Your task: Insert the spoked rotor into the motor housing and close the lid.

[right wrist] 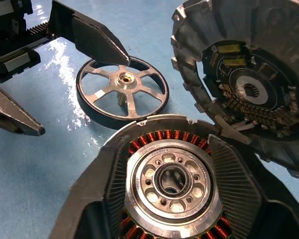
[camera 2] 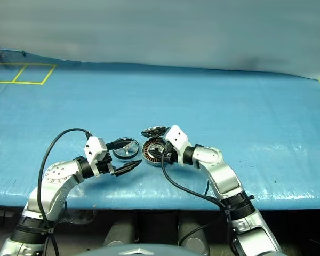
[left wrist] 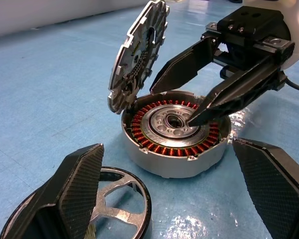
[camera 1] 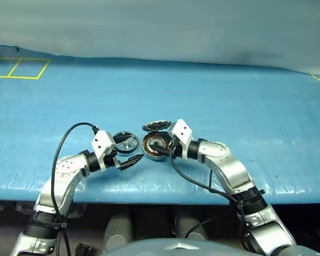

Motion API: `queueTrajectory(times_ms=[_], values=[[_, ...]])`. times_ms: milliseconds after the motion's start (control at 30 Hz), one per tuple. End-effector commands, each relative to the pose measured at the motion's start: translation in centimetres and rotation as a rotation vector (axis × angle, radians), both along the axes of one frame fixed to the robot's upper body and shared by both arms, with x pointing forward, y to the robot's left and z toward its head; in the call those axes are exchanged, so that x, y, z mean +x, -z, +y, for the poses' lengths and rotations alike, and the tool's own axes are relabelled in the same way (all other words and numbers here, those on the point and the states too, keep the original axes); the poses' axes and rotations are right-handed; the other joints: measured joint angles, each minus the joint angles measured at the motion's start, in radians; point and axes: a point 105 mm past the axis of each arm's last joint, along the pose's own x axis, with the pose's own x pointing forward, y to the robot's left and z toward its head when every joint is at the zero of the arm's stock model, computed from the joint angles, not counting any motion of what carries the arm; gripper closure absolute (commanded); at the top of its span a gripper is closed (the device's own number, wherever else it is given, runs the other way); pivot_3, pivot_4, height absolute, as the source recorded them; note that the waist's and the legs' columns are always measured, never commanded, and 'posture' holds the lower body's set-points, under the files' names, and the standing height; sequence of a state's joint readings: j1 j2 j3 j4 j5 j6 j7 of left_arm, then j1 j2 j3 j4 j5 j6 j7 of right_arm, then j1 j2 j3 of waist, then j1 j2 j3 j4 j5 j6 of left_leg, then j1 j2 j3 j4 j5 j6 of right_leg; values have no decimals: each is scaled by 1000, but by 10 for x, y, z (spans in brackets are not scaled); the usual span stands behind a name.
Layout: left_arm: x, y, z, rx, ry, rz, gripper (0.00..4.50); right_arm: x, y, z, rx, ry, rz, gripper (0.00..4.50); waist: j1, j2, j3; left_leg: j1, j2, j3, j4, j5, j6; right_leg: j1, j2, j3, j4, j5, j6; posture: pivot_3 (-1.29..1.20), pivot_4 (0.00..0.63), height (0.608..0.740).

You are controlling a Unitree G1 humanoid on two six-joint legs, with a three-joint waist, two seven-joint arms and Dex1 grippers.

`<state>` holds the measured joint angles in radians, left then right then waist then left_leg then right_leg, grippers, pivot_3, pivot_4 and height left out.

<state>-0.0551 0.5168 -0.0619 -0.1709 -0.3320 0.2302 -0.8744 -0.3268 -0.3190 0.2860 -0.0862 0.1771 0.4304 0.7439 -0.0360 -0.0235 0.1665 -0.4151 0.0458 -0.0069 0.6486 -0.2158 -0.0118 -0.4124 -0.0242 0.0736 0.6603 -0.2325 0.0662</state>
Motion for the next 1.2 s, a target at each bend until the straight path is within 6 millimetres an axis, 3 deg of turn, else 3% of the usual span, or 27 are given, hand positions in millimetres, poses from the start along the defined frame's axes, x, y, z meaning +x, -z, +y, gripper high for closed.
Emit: queueTrajectory(times_ms=[33,200,500,933,1100,1200], values=[[-1,-13,-3,-5,16,-63,0,5,-11,0,30,5,-34,2961,0,0,0,0,0,0,0,0,0,0,0,0,0,0,0,0,150,740],[-1,-13,-2,-5,9,-64,0,6,-10,3,25,-5,-30,4472,0,0,0,0,0,0,0,0,0,0,0,0,0,0,0,0,150,740],[-2,-13,0,1,0,-66,0,9,-4,5,11,-1,-16,4472,0,0,0,0,0,0,0,0,0,0,0,0,0,0,0,0,150,740],[-3,-13,0,0,-3,-66,0,10,20,-1,-78,21,27,4472,0,0,0,0,0,0,0,0,0,0,0,0,0,0,0,0,150,740],[-3,-12,0,-3,-5,-63,0,8,16,0,-69,13,13,4472,0,0,0,0,0,0,0,0,0,0,0,0,0,0,0,0,150,740],[-2,-13,1,-8,-8,-59,0,9,1,2,-14,23,-21,4472,0,0,0,0,0,0,0,0,0,0,0,0,0,0,0,0,150,740]])
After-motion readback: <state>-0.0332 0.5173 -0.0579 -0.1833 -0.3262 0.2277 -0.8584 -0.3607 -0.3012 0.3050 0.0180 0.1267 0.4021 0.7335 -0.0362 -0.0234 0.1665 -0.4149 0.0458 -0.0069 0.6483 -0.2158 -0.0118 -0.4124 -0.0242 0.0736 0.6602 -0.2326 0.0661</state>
